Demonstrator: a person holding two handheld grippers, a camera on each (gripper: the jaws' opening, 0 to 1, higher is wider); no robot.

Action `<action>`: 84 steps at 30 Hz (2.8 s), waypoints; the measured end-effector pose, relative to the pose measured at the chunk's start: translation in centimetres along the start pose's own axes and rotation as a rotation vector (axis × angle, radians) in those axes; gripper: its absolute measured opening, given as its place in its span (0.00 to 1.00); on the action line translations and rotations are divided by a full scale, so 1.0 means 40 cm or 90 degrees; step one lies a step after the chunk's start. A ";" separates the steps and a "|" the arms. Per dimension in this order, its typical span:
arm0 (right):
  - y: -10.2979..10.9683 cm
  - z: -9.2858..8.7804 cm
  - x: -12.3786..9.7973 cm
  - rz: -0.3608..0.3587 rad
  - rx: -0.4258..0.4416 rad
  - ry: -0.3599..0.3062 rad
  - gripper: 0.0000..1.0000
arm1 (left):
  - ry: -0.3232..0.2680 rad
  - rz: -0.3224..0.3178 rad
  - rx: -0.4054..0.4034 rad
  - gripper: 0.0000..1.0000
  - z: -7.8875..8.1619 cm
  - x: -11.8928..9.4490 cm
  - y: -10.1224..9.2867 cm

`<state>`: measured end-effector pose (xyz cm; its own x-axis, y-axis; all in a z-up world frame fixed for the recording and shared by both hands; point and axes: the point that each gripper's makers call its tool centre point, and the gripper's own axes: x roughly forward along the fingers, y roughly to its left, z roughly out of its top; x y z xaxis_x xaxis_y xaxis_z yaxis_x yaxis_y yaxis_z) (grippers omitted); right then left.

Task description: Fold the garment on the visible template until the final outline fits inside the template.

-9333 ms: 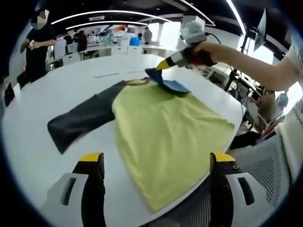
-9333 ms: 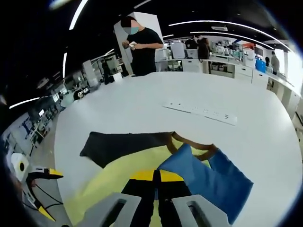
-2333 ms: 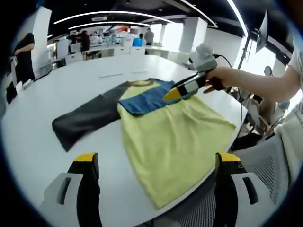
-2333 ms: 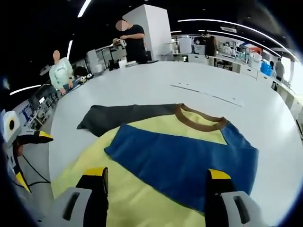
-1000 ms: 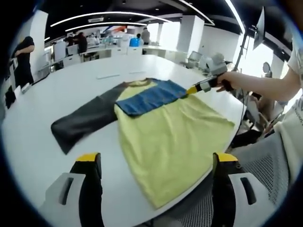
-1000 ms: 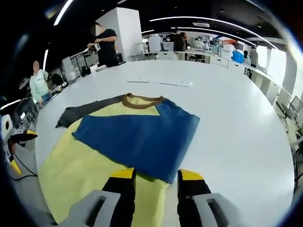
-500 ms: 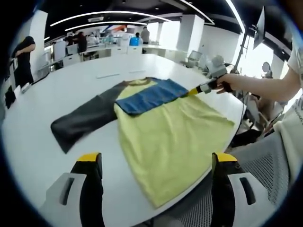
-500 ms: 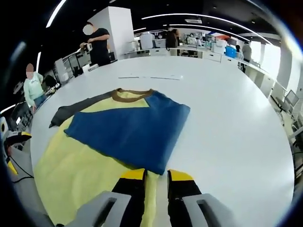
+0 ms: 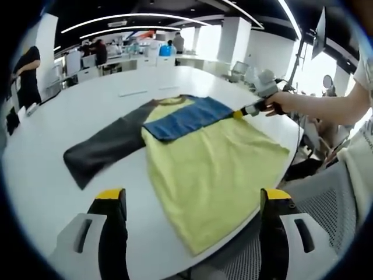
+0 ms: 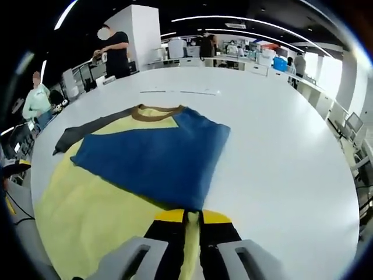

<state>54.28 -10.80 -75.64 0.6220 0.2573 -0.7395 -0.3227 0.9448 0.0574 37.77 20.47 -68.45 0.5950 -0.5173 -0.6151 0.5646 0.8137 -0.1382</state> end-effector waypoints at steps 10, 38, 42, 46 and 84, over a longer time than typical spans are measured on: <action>-0.027 -0.005 -0.003 -0.008 -0.005 0.004 0.00 | 0.003 0.013 -0.012 0.91 -0.006 -0.004 0.016; -0.034 -0.007 -0.015 0.007 0.020 -0.011 0.20 | 0.000 0.023 -0.035 0.88 -0.007 -0.008 0.032; -0.027 0.006 -0.024 0.018 0.018 -0.025 0.37 | 0.000 0.023 -0.035 0.88 -0.005 -0.009 0.034; 0.005 0.024 -0.042 0.061 0.026 -0.043 0.49 | -0.002 0.026 -0.035 0.87 -0.001 -0.011 0.040; 0.162 0.059 -0.263 0.228 -0.154 -0.105 0.98 | -0.055 0.115 -0.091 0.81 0.022 -0.064 0.204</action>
<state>47.33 -6.92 -65.89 0.5392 0.6067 -0.5841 -0.6833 0.7206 0.1177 41.38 28.20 -67.31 0.7290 -0.3756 -0.5723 0.3618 0.9211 -0.1437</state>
